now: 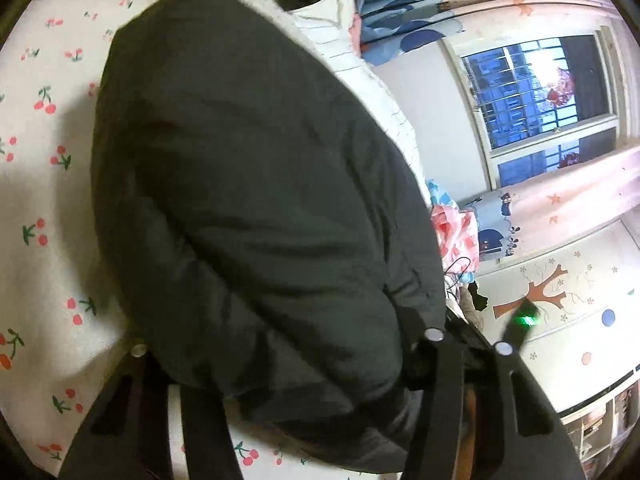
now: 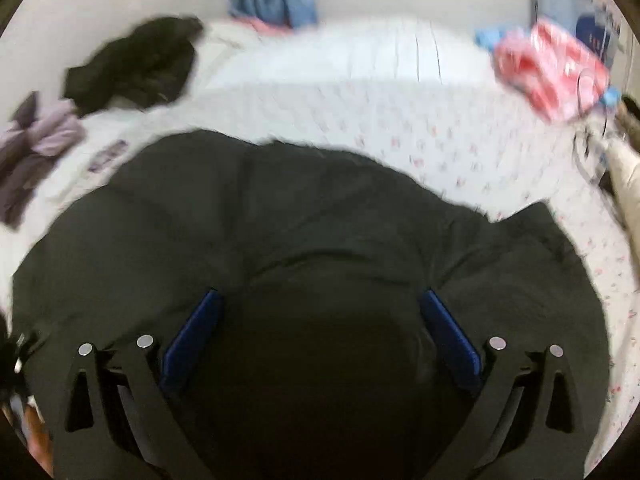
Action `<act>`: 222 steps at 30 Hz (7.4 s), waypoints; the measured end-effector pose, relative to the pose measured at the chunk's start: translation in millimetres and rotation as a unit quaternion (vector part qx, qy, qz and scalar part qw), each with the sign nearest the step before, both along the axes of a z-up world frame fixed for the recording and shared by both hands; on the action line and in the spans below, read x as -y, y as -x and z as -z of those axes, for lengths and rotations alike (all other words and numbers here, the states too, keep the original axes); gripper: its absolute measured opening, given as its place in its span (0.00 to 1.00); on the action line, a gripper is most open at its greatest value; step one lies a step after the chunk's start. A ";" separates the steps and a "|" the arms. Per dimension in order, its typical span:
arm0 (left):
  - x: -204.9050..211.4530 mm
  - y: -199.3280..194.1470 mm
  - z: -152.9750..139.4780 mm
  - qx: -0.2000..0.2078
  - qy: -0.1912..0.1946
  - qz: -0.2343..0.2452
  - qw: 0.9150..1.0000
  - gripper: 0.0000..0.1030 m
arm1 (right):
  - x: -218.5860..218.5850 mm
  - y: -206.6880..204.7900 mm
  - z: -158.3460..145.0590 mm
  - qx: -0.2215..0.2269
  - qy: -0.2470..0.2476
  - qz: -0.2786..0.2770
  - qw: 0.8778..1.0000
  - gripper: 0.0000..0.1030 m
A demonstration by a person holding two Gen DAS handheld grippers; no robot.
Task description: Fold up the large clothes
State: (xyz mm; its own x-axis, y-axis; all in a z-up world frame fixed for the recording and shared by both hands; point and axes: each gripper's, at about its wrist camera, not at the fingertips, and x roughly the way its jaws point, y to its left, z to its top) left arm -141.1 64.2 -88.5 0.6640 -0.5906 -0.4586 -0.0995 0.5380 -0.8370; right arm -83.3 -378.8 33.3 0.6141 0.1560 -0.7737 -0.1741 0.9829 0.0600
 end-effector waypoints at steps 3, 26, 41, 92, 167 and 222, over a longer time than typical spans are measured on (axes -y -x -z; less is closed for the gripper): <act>4.5 -1.3 2.0 -0.006 0.002 0.001 1.000 0.52 | -17.8 6.6 21.7 -0.023 0.063 -0.038 0.997 0.94; -3.5 -6.1 1.6 -0.041 0.042 -0.045 0.997 0.58 | -36.1 49.2 22.5 -0.003 0.050 -0.065 0.997 0.94; 12.9 -4.0 -25.0 -0.001 -0.021 -0.040 0.999 0.52 | -54.5 79.1 15.6 0.001 0.059 -0.076 0.995 0.94; 277.5 19.9 -158.3 0.271 -0.296 0.327 0.855 0.40 | 7.4 137.1 45.0 -0.031 -0.009 -0.083 0.996 0.95; 279.7 -58.4 -127.7 0.138 -0.302 0.321 0.887 0.93 | 207.8 151.2 70.4 -0.059 -0.229 0.208 0.949 0.94; 118.9 -54.7 -91.1 0.077 -0.425 0.186 0.882 0.95 | 41.5 121.2 -21.4 -0.014 -0.140 -0.022 0.990 0.93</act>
State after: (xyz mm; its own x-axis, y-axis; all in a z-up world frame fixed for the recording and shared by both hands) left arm -86.4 -54.7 2.6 0.5899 -0.2666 -0.7622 0.2965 0.9495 -0.1027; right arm -204.5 -420.2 54.7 0.5815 0.3925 -0.7126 -0.2109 0.9187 0.3339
